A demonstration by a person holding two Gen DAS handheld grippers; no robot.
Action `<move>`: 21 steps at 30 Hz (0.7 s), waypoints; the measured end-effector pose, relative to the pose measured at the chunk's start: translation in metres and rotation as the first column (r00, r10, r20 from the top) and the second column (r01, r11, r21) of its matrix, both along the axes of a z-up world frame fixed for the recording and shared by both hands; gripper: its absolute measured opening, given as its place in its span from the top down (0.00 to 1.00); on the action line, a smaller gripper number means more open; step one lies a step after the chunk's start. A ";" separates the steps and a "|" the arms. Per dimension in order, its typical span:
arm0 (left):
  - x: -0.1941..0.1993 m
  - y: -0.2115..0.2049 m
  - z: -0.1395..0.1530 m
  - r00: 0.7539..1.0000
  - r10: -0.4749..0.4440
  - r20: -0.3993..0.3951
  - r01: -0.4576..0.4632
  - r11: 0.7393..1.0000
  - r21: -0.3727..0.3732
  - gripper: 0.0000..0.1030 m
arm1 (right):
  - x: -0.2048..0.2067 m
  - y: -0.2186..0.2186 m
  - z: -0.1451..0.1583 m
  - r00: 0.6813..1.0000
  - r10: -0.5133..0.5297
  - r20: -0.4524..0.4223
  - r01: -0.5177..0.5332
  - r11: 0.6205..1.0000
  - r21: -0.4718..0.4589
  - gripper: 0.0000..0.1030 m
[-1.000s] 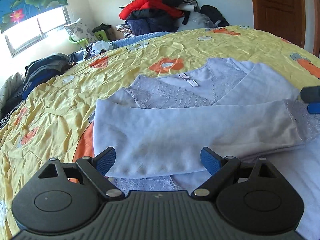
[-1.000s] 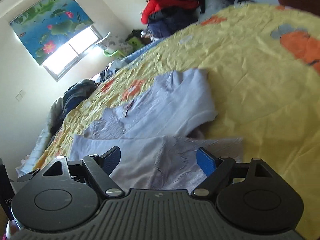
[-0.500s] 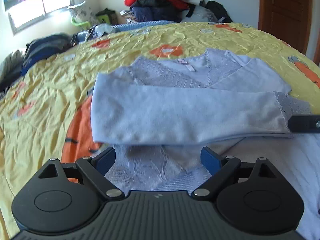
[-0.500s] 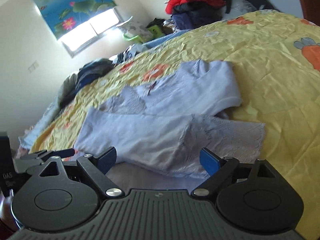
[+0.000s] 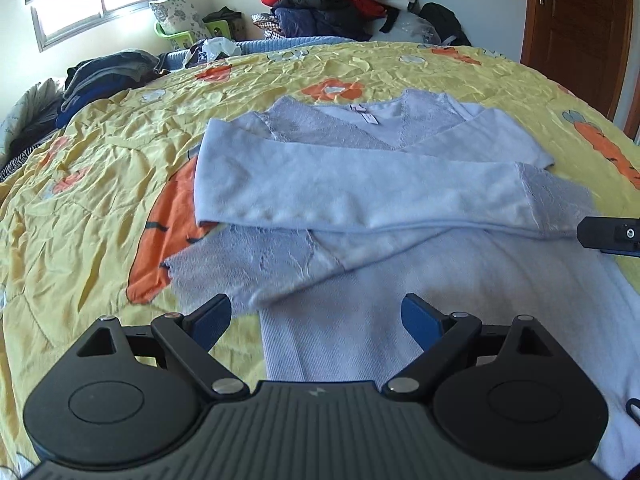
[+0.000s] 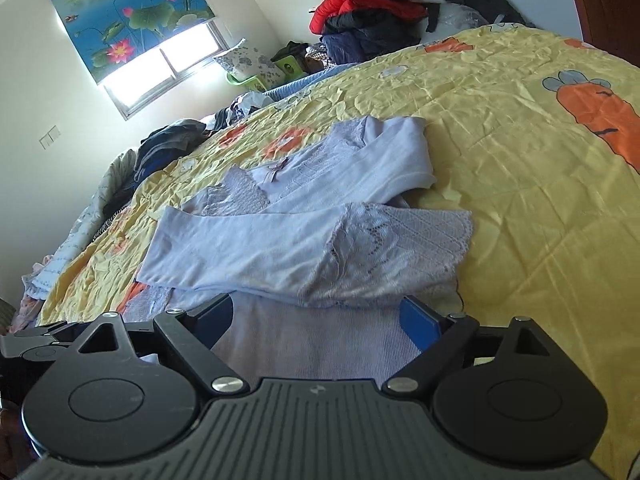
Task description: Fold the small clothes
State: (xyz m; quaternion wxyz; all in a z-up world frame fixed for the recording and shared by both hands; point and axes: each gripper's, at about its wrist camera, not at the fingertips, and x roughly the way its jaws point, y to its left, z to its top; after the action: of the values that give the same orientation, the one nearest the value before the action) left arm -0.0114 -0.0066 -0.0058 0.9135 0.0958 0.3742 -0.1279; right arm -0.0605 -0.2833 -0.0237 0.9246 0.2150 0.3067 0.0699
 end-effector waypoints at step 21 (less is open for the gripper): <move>-0.050 0.029 -0.008 0.994 0.058 -0.094 -0.063 0.996 -0.055 0.10 | -0.077 -0.005 0.004 0.999 0.023 0.049 -0.019 0.996 -0.091 0.10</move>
State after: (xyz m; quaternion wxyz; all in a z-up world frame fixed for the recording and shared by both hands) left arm -0.0615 0.0224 -0.0135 0.9010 0.0516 0.4149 -0.1153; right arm -0.1371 -0.2881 -0.0194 0.9400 0.1676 0.2886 0.0709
